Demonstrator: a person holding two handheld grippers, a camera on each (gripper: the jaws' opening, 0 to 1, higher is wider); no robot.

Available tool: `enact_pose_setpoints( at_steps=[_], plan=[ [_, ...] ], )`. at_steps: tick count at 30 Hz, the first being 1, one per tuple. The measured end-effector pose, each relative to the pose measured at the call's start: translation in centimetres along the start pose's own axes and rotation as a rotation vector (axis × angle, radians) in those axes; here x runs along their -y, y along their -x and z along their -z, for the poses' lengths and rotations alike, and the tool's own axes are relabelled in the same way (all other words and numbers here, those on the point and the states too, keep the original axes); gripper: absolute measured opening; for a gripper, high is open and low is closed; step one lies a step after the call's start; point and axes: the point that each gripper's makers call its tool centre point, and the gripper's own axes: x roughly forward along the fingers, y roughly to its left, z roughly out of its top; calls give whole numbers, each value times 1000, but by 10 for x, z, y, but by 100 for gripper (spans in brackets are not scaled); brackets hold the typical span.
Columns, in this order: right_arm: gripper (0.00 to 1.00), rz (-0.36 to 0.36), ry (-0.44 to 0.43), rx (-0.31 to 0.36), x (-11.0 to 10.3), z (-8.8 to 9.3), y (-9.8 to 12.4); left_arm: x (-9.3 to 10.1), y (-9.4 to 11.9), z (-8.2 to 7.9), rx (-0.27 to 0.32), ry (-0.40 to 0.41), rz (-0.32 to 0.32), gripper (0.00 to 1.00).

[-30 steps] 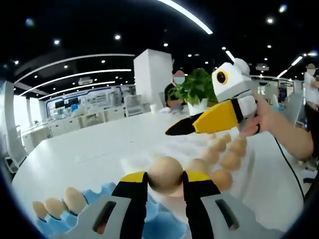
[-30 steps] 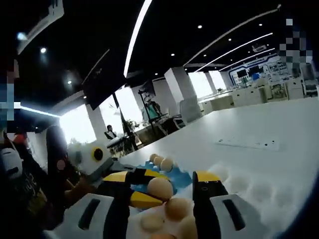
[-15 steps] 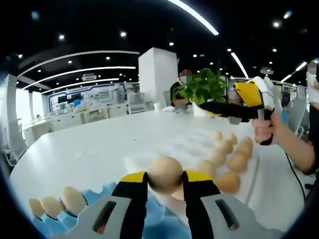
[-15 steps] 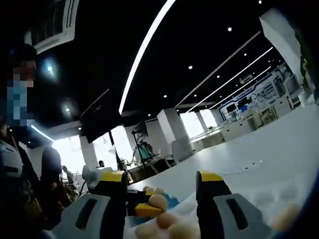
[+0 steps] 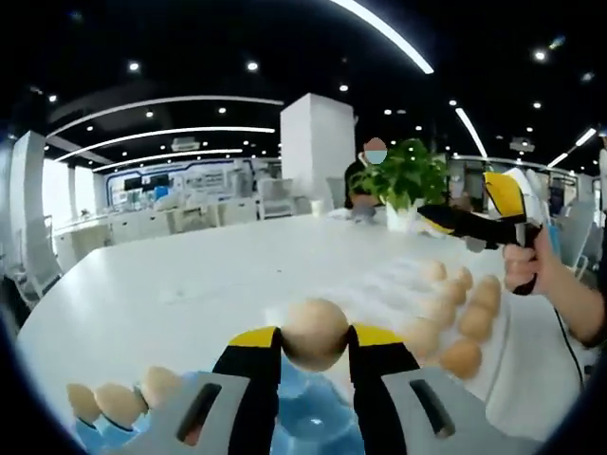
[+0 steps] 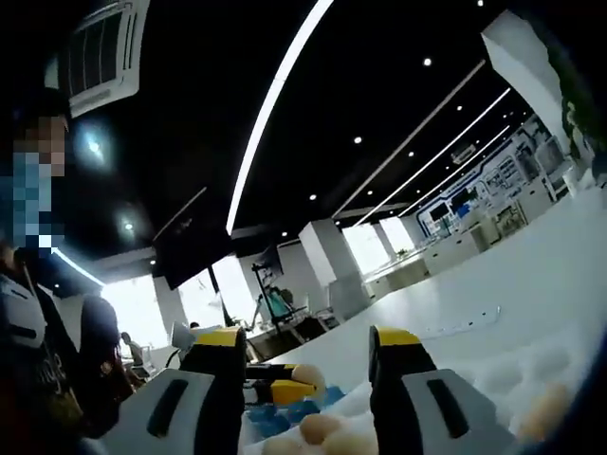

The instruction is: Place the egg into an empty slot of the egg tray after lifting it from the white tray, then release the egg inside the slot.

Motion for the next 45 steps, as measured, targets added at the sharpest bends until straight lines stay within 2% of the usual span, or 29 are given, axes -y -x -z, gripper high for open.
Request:
enact_pose_setpoints(
  at_steps=[5,9,13,20,26,33,39,45],
  plan=[
    [53,8,-2,10,3,-3,1,-26,1,0,-19,-21,-78,28],
    [53,11,-12,10,4,-2,2,-40,4,5,-36,-1,-113,28],
    [52,11,-18,3,3,0,2,-44,5,15,-78,-33,-135,28],
    [51,7,-15,-17,-1,6,1,-47,4,28,-182,-141,-167,28],
    [50,6,-22,-41,-3,11,1,-53,6,38,-243,-122,-183,28],
    [50,0,-19,-31,-7,8,3,-53,5,37,-248,-107,-176,28],
    [50,9,-17,-15,-4,2,5,-51,6,36,-259,-115,-177,35],
    [49,23,-4,-6,-3,-4,9,-49,8,30,-255,-119,-177,38]
  ],
)
